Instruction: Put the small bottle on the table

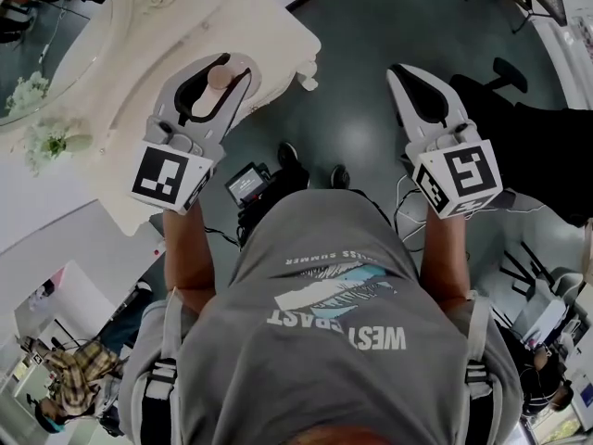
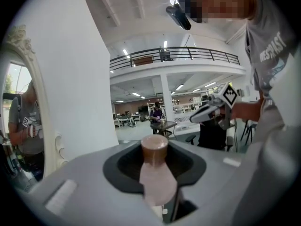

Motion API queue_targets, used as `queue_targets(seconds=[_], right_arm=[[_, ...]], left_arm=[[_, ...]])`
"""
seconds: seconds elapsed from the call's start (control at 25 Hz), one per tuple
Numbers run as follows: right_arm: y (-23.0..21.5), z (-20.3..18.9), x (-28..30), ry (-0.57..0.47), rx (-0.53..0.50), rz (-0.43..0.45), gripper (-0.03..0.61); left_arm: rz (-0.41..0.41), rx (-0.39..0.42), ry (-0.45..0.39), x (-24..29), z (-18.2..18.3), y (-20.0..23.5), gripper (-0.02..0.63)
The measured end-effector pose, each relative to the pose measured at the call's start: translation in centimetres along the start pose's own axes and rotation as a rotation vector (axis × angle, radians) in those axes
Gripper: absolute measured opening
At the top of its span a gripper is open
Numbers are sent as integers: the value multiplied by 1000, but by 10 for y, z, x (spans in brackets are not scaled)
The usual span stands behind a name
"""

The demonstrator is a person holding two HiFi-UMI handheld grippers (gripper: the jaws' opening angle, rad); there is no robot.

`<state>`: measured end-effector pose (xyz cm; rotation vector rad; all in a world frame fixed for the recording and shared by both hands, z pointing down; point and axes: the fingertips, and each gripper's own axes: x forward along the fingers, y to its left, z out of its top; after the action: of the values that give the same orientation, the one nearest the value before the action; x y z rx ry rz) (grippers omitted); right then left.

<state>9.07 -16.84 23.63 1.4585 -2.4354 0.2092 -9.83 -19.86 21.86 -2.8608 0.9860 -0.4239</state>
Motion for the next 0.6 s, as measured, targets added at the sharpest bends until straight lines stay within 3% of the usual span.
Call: queue_targets(seconds=[0.6], right_arm=[[-12, -19, 57, 93, 39, -49, 15]], left_arm=[[-39, -41, 45, 42, -50, 68, 126]])
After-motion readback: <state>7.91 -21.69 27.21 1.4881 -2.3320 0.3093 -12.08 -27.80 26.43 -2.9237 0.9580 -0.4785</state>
